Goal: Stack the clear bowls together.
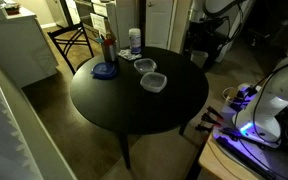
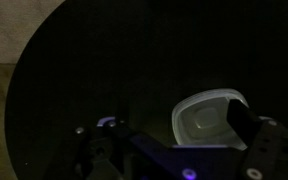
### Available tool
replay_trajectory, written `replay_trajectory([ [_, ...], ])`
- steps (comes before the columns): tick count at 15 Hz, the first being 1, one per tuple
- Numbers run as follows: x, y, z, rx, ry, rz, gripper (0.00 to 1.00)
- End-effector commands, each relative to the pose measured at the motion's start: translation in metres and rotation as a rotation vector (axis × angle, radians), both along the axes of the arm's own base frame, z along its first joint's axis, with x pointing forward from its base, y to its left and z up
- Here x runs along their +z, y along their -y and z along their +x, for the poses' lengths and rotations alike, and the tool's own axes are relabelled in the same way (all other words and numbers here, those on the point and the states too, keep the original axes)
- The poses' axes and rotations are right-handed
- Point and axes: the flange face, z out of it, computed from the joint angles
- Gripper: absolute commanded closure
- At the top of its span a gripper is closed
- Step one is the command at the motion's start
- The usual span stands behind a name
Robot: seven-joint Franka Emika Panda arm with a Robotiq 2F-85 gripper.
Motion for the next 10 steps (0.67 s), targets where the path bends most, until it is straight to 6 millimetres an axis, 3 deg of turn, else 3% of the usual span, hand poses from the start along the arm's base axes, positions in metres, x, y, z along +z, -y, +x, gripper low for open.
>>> replay_trajectory([
  [1,0.000,0.000,0.000,0.000,-0.001,0.000,0.00],
  [6,0.000,0.000,0.000,0.000,-0.001,0.000,0.00],
  [10,-0.010,-0.005,0.024,-0.033,0.070,0.028,0.00],
])
